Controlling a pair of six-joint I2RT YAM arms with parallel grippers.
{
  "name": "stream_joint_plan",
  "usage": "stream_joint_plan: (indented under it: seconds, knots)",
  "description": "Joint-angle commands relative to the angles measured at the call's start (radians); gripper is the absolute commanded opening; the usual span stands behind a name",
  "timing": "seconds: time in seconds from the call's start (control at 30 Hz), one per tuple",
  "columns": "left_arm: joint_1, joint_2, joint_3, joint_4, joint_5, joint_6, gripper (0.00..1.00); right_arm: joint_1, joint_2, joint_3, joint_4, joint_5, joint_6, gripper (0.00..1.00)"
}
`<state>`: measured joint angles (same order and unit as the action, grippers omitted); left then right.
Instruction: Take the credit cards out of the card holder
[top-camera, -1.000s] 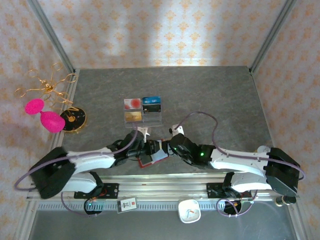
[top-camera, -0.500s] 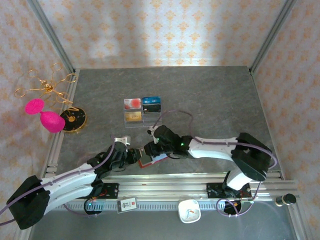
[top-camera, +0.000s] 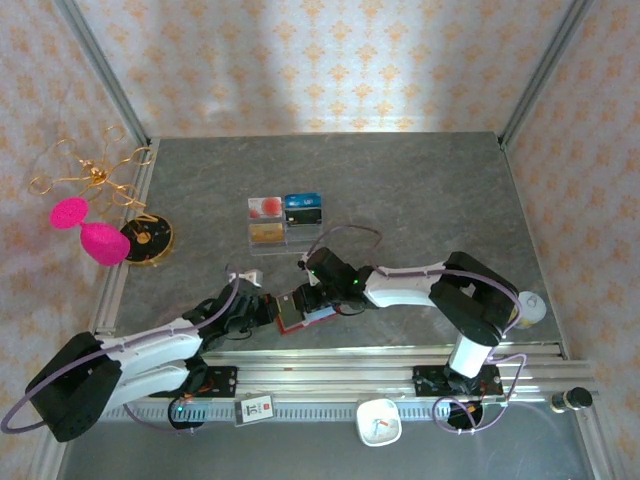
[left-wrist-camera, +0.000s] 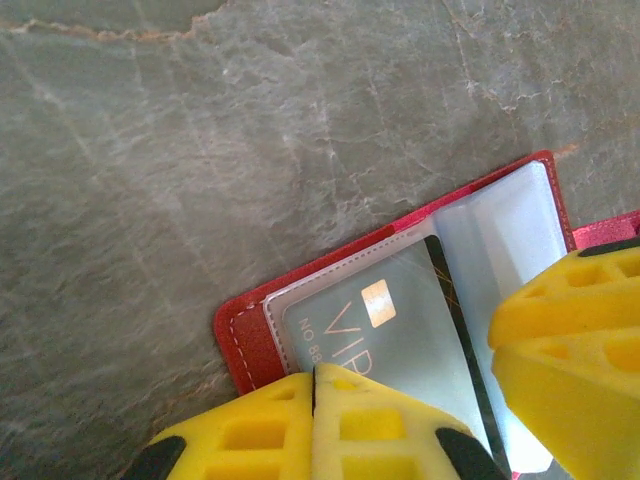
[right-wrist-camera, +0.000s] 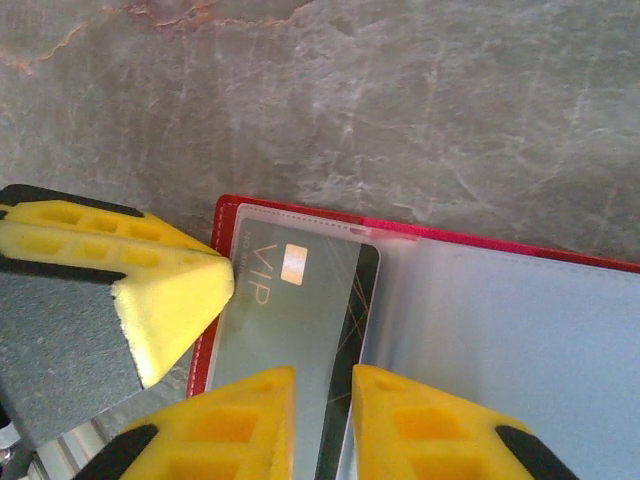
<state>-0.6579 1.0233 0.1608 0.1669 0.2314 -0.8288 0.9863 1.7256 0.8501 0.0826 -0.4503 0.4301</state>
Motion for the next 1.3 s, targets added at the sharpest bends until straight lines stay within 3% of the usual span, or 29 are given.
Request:
stream_joint_plan:
  seconds: [0.0, 0.23, 0.43, 0.8, 1.13, 1.27]
  knots:
    - [0.011, 0.034, 0.016, 0.013, -0.001, 0.039, 0.05, 0.002, 0.023, -0.013, 0.007, 0.013, 0.022, 0.22]
    - [0.011, 0.064, 0.021, 0.038, 0.013, 0.048, 0.02, 0.001, 0.036, -0.018, 0.014, -0.013, 0.030, 0.20]
    - [0.011, 0.089, 0.025, 0.056, 0.023, 0.050, 0.00, 0.002, 0.011, -0.038, 0.041, -0.008, 0.053, 0.00]
    - [0.011, 0.074, 0.038, 0.055, 0.026, 0.061, 0.00, 0.000, -0.132, -0.165, 0.042, 0.125, 0.141, 0.00]
    - [-0.057, 0.034, 0.109, 0.011, 0.014, 0.061, 0.00, 0.001, -0.129, -0.176, 0.064, 0.114, 0.138, 0.00]
    - [-0.080, 0.108, 0.107, 0.039, 0.019, 0.057, 0.00, 0.000, -0.129, -0.181, 0.077, 0.104, 0.137, 0.12]
